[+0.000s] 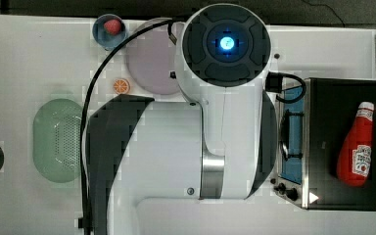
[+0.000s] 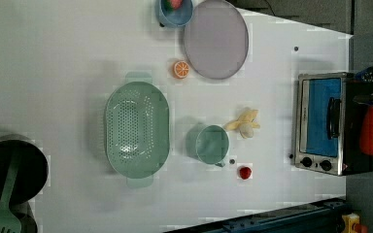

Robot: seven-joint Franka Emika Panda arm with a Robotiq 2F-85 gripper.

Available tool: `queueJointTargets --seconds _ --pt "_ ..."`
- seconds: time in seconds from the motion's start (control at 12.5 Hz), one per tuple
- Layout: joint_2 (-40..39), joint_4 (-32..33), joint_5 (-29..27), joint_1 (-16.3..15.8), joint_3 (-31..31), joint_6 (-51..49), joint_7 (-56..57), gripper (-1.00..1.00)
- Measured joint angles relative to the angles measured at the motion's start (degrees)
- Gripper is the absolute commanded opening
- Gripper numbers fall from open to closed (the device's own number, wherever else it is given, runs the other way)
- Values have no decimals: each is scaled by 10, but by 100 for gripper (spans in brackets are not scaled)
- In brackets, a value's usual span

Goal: Pick banana from table and place on plate.

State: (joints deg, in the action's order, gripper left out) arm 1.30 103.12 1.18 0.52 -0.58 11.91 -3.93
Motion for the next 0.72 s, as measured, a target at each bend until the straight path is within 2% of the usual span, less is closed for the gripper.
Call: queueJointTargets --seconds 0.24,0.32,0.48,0.72 --pt "175 156 2 12 -7 -119 -12 99" --pt "221 177 6 8 -16 -119 -12 100" --pt "272 170 2 6 -22 -96 -19 100" --pt "265 171 4 5 -30 2 -24 100"
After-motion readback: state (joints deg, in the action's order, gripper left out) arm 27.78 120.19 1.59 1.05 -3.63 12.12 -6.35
